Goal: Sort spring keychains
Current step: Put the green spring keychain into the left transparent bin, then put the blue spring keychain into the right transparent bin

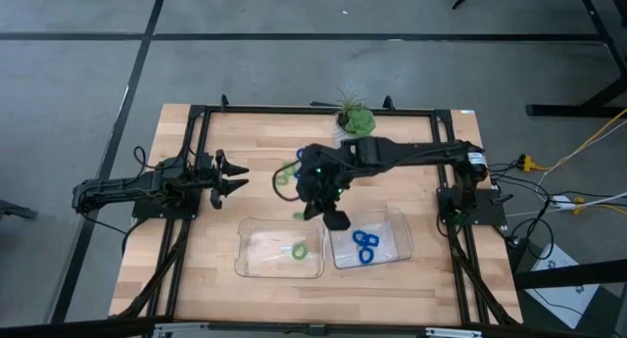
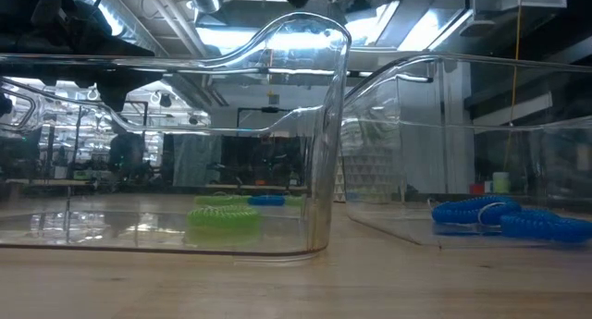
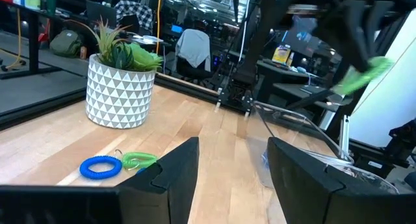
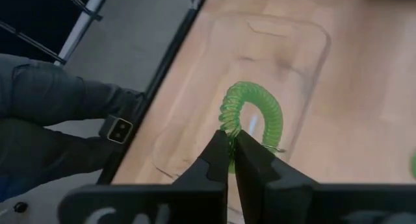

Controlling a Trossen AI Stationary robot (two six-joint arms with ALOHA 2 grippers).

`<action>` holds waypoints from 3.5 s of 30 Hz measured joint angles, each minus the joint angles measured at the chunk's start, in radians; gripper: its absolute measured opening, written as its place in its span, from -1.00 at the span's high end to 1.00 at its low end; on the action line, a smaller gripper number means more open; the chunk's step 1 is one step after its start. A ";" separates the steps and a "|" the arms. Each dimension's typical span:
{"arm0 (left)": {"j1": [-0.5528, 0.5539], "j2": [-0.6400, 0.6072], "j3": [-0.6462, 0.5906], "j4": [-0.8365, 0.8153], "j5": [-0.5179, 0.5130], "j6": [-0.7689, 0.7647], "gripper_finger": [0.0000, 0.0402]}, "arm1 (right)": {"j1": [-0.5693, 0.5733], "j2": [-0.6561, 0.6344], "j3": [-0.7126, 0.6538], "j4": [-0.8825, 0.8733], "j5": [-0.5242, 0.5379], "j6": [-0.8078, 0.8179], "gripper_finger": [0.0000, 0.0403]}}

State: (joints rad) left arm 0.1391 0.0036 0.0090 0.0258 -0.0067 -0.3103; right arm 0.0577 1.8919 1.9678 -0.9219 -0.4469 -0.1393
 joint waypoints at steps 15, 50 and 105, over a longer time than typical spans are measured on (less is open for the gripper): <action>0.000 0.000 0.000 0.000 0.000 0.000 0.12 | 0.125 0.000 0.000 0.095 0.009 0.009 0.95; 0.000 0.000 0.000 0.000 0.000 0.000 0.12 | 0.130 0.003 -0.447 0.424 0.001 0.139 0.79; 0.000 0.000 0.000 0.000 0.000 0.000 0.12 | -0.021 0.001 0.003 0.181 0.274 0.068 -0.13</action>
State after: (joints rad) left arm 0.1391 0.0035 0.0090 0.0261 -0.0070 -0.3103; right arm 0.0370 1.8927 1.9709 -0.7407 -0.1732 -0.0711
